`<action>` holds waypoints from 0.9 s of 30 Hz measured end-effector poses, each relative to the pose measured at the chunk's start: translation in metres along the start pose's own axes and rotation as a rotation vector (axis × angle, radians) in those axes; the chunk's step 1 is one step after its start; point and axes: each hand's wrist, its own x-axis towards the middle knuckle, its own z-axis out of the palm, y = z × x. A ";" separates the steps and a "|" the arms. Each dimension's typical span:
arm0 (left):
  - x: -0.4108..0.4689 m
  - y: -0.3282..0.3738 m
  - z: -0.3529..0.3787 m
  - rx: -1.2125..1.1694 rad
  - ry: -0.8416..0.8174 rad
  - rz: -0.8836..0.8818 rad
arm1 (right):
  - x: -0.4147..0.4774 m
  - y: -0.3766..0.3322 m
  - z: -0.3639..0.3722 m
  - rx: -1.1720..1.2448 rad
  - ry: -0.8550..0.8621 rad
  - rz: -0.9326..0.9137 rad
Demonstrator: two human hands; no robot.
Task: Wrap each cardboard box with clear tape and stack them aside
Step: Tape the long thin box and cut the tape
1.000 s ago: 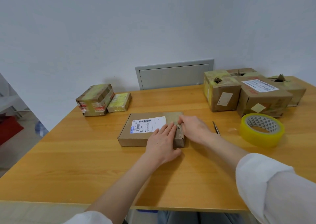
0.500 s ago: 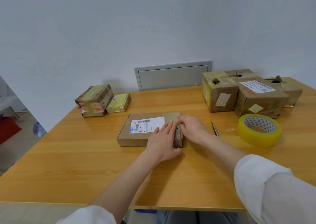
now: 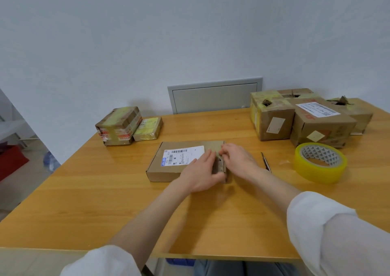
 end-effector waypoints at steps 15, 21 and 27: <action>0.011 -0.078 -0.032 0.031 0.107 -0.518 | -0.013 -0.009 0.003 0.024 0.007 0.178; 0.009 -0.053 -0.025 0.135 0.159 -0.398 | -0.029 -0.006 -0.016 0.007 0.003 0.160; 0.029 0.004 -0.023 0.105 0.128 -0.110 | -0.053 0.029 -0.064 -0.362 0.155 0.360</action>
